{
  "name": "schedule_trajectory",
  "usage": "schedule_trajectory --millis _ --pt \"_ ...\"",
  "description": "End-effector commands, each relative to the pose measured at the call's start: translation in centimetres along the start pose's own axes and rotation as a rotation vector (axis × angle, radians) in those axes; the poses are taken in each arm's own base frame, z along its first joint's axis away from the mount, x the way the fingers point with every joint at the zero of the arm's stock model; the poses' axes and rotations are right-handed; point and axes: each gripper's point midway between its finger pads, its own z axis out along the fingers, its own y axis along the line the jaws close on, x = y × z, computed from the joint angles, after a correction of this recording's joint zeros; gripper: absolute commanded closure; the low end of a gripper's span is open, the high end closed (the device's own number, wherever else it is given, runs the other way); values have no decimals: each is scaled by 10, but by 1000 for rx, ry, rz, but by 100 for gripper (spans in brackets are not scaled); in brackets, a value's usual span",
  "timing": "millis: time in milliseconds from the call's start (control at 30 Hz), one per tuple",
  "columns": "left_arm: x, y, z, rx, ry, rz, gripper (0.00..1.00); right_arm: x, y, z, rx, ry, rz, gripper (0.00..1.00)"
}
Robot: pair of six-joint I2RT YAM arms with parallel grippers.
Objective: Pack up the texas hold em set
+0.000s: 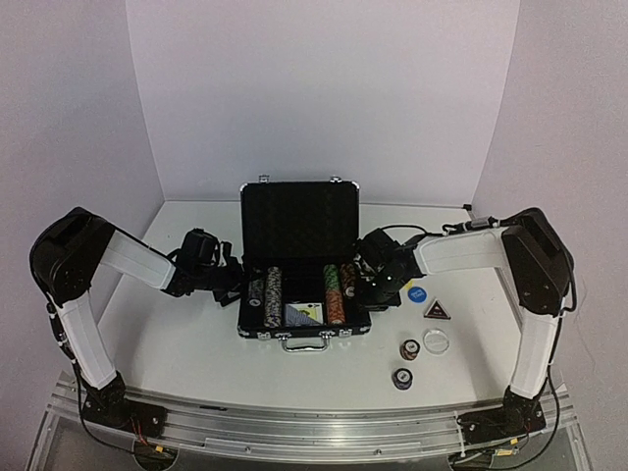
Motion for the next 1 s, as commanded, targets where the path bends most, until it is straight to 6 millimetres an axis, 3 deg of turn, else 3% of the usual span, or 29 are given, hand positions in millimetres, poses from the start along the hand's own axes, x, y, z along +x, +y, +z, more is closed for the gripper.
schedule_trajectory --millis 0,133,300,467,567,633,700,733,967 --pt "22 -27 11 56 70 11 3 12 7 -21 -25 7 -65 100" --pt "19 -26 7 29 39 15 1 18 6 -23 -38 21 -48 98" --pt "4 -32 -6 -19 -32 42 0 9 15 -37 -72 -10 -46 81" --pt "-29 -52 -40 -115 -158 109 0 -11 31 -84 -151 -112 -48 63" --pt "-44 -64 -67 -166 -226 127 0 -14 33 -116 -191 -172 -51 46" --pt "-48 -64 -85 -216 -252 126 0 -12 27 -134 -192 -211 -54 33" --pt "-48 -61 -101 -265 -267 119 0 -5 11 -148 -152 -244 -49 11" --pt "-48 -61 -109 -280 -274 118 0 1 3 -154 -131 -252 -52 6" --pt "-35 -57 -146 -305 -289 88 0 58 -48 -182 -56 -237 -32 2"
